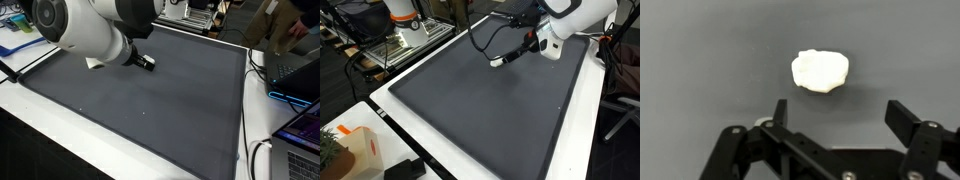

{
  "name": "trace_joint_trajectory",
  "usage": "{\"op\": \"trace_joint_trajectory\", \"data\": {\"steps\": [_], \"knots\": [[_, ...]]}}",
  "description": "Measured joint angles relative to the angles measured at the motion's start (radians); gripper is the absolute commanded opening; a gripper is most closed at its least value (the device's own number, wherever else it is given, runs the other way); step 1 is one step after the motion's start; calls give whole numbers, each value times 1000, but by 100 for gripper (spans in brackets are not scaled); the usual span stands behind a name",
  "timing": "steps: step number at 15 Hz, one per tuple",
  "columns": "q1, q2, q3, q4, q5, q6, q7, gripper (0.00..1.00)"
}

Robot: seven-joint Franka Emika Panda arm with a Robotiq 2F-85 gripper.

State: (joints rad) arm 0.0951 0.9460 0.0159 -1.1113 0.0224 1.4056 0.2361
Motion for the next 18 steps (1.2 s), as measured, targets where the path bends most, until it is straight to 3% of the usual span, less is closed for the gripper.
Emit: {"op": "trace_joint_trajectory", "data": {"steps": [4,9,18], "knots": [[-13,-109,0,-177,73,198,50,100],[-22,-253,-11,-397,114,357,83,100],[-14,-316,-23,-479,92,381,86,100]]}}
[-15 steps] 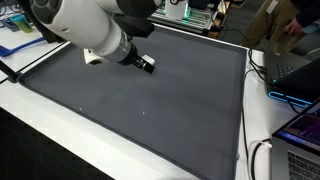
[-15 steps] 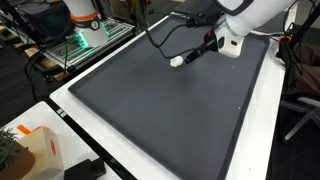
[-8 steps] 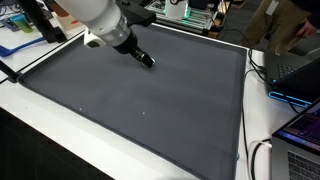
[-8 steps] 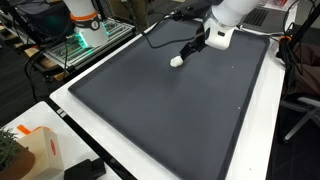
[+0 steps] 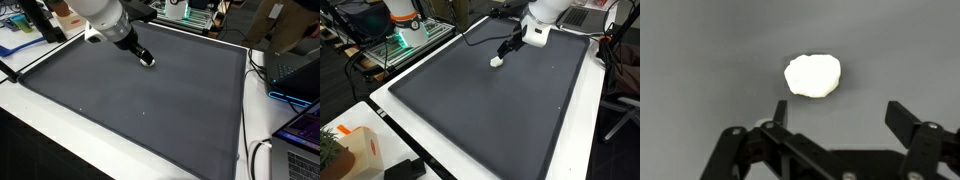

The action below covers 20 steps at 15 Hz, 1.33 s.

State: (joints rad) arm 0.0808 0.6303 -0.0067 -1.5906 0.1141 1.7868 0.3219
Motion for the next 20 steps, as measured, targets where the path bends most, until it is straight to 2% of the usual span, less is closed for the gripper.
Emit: {"op": "trace_joint_trajectory", "data": {"steps": [6,11,12,14,20], "knots": [[12,-219,4,-255,-41,76,-30,100],[32,-459,37,-507,-50,271,-23,100],[42,-508,43,-560,-81,316,8,100],[45,-544,52,-587,-89,325,20,100],[37,-507,51,-560,-89,325,17,100]]}}
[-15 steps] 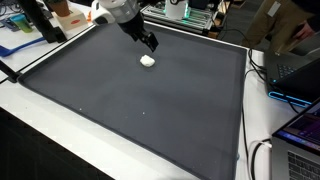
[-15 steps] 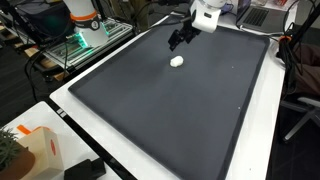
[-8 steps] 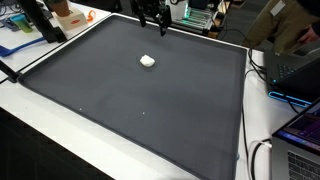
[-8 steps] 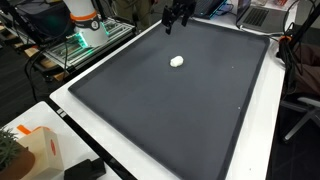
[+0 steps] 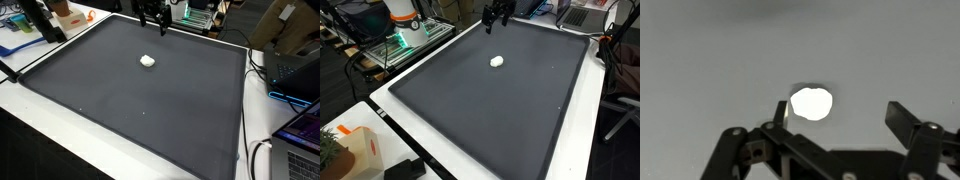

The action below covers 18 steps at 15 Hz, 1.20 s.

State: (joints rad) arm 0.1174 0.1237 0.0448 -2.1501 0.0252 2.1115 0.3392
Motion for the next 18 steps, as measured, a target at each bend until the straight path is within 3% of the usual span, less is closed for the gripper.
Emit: {"op": "trace_joint_trajectory", "data": {"steps": [4,13,18], "knots": [[2,-28,12,-30,-11,2,-12,100],[1,-460,38,-463,-3,177,-333,100],[1,-502,38,-497,-3,185,-345,100]]}}
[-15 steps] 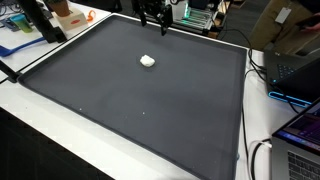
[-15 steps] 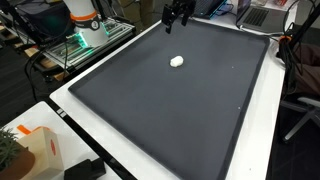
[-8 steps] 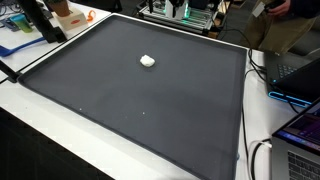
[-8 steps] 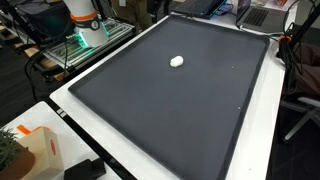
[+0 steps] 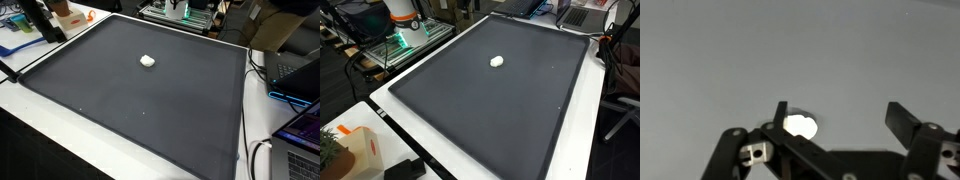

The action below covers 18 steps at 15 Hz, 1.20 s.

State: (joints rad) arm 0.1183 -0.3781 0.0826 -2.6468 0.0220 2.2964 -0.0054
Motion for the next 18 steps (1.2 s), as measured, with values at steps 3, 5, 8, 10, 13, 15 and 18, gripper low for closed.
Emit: {"op": "trace_joint_trajectory", "data": {"steps": [3,5,8,10,13,15,18], "knots": [[0,1,0,1,0,1,0,100],[6,-1,0,4,16,1,-12,100],[60,-38,-10,-1,153,-1,-104,100],[106,-95,-16,-9,243,-12,-148,100],[156,-201,-20,-16,323,-42,-168,100],[172,-265,-23,-22,340,-61,-172,100],[188,-333,-33,-33,353,-76,-177,68]]}}
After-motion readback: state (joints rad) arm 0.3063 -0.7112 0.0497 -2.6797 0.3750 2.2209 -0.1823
